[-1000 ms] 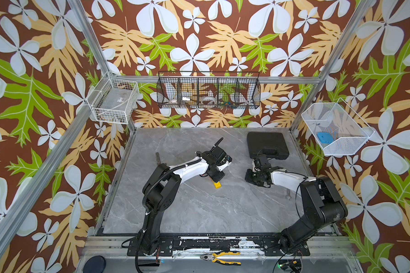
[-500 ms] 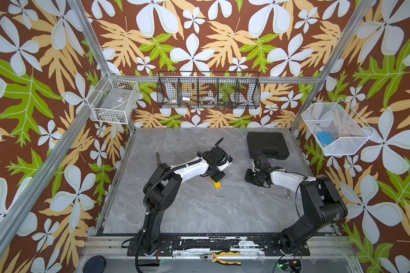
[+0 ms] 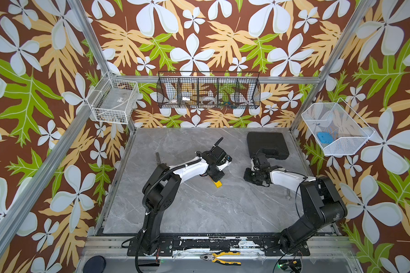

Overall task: Assemble a rectangle with lego
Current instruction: Assemble the lego brick with the lego brick.

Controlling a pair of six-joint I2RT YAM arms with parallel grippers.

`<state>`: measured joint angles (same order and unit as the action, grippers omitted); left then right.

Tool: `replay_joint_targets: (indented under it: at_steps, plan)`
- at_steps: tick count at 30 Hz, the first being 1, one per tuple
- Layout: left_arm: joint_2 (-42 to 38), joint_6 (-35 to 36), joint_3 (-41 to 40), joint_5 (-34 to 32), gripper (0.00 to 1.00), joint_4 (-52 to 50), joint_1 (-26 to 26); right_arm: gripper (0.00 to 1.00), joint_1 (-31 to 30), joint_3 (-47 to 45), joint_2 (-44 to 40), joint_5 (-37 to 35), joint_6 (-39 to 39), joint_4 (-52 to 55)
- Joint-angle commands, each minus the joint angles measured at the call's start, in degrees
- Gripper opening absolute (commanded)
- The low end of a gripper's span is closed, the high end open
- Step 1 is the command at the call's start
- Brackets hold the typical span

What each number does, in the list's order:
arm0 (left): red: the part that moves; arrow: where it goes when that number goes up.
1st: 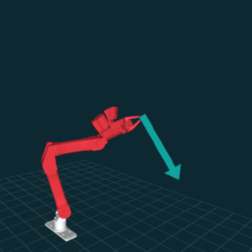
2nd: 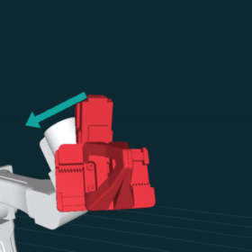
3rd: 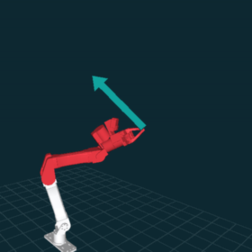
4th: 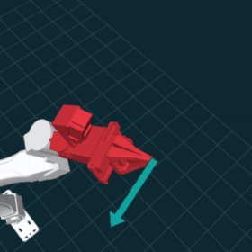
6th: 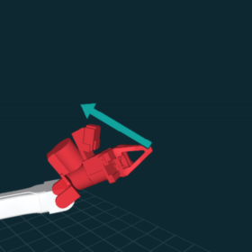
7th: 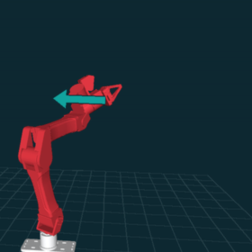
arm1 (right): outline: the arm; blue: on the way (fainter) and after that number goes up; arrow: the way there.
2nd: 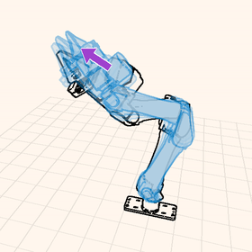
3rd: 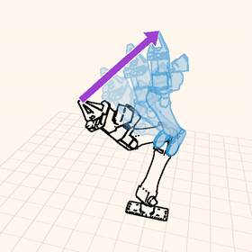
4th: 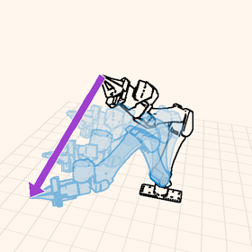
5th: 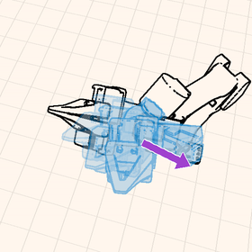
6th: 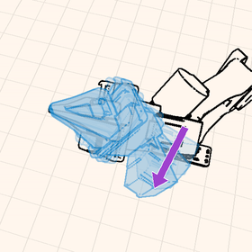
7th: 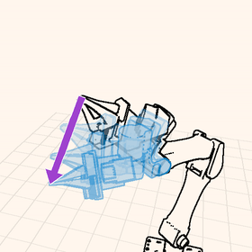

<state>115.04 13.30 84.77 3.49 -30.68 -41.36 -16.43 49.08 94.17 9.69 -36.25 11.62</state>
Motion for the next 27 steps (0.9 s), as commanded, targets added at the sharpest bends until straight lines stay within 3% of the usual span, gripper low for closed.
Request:
replay_joint_targets:
  at_steps: [1,27]
  plan:
    - [-0.6,-0.3,0.6,0.0,0.04,-0.7,0.2,0.25,-0.4,0.4,0.3,0.1,-0.4,0.0]
    - [0.7,-1.6,-0.3,2.0,0.00,0.2,0.7,0.24,-1.0,0.3,0.7,-0.1,-0.6,-0.3]
